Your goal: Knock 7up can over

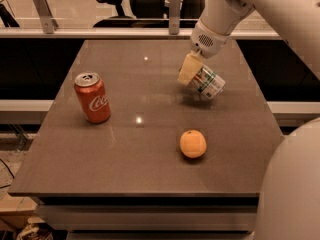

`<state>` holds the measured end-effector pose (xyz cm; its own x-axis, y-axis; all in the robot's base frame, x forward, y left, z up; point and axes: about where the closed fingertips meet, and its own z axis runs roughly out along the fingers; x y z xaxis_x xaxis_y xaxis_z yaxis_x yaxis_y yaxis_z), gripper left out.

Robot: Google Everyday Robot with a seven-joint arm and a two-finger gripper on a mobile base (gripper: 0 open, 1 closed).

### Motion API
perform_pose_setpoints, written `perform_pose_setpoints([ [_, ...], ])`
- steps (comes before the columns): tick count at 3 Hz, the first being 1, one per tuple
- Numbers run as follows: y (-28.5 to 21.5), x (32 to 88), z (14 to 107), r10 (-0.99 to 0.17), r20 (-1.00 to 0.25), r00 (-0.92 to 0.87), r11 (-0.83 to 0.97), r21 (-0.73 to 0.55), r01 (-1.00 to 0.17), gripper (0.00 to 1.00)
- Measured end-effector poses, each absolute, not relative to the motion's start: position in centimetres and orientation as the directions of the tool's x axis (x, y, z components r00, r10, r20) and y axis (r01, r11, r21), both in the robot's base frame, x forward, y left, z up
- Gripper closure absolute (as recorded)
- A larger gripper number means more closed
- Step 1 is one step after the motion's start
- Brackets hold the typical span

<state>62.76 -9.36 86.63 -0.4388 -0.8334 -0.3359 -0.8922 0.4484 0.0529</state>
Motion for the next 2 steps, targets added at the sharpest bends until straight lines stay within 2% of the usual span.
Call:
perform_pose_setpoints([
  [2,-9.2,61.5,83.9,-0.916,-0.144,-0.375,0.377,0.016,-0.926,1.0],
])
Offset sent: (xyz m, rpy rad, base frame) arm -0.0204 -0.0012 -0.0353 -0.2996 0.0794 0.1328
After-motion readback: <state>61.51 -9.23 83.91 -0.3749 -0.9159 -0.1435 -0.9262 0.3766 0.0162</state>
